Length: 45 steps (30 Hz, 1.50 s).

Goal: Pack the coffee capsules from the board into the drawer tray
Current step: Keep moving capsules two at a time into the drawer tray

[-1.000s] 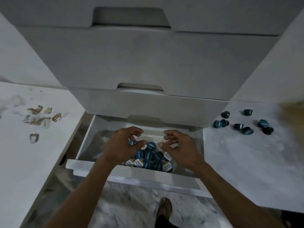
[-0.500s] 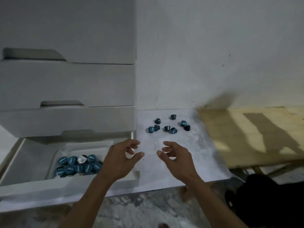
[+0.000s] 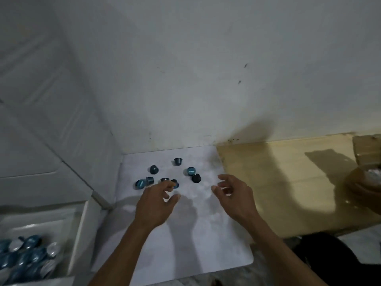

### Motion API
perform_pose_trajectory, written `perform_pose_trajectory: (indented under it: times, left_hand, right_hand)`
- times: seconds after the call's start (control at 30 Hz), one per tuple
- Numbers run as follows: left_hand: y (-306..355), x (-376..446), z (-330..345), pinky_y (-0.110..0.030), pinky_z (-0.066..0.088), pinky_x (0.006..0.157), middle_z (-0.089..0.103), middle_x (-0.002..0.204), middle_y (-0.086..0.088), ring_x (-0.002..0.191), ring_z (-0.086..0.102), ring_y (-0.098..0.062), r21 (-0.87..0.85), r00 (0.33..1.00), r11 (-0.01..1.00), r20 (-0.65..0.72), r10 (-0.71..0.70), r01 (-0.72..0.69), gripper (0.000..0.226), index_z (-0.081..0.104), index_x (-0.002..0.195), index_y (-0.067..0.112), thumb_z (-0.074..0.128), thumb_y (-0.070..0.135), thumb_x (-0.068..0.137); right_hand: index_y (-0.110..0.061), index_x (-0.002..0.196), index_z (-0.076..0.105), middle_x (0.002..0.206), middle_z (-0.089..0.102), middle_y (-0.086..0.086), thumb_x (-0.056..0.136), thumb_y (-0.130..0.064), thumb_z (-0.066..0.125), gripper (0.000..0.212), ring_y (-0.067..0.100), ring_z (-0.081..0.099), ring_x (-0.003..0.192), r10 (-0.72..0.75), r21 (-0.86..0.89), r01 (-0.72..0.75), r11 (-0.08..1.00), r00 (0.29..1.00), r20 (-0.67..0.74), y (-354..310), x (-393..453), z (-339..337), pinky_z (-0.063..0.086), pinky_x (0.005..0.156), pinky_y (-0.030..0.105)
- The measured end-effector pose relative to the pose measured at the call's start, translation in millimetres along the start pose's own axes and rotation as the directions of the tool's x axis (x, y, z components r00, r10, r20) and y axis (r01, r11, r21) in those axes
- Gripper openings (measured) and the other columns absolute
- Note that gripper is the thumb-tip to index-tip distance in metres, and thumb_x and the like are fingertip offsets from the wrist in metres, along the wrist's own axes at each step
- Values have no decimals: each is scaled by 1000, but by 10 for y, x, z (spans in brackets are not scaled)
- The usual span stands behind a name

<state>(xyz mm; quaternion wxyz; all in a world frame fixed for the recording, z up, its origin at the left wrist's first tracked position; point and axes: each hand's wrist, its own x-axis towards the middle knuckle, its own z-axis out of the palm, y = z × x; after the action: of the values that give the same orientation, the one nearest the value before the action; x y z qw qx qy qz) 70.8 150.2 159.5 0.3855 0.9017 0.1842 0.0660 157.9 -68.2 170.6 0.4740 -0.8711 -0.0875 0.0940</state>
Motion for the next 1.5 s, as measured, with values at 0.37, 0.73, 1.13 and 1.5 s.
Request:
perform_pose_trajectory:
  times: [0.37, 0.73, 1.13, 1.5]
  left_hand:
    - [-396, 677, 794, -41, 56, 81, 68, 115, -2, 100, 66, -22, 201, 969, 949, -91, -230, 244, 36, 58, 125, 26, 63, 35, 90]
    - [-791, 990, 1176, -36, 56, 67, 70, 99, -3, 86, 66, -22, 304, 982, 936, -107, -153, 179, 22, 64, 115, 23, 54, 31, 97]
    - [-1007, 1226, 1273, -35, 56, 67, 70, 82, -3, 71, 63, -16, 110, 960, 959, -136, -246, 262, 12, 65, 85, 15, 56, 16, 94]
    - [-989, 847, 1538, -38, 58, 59, 65, 76, 7, 61, 63, -10, -57, 956, 988, -250, -154, 144, 34, 53, 110, 31, 69, 45, 84]
  right_hand:
    - [-17, 124, 58, 111, 67, 6, 87, -28, 68, 41, 21, 66, 93, 12, -221, 43, 974, 970, 243, 595, 1081, 651, 54, 81, 31]
    - [-10, 111, 62, 100, 54, 8, 91, -33, 63, 30, 25, 59, 86, 42, -350, 34, 936, 977, 209, 946, 1498, 1316, 42, 69, 27]
    - [-23, 105, 58, 88, 65, -7, 84, -20, 68, 23, 4, 60, 77, -145, -110, 160, 981, 980, 136, 1220, 1290, 1230, 46, 66, 13]
    - [-18, 119, 63, 113, 67, -6, 84, -17, 74, 37, 11, 64, 102, -337, -30, 337, 941, 941, 14, 1488, 1192, 1282, 53, 91, 28]
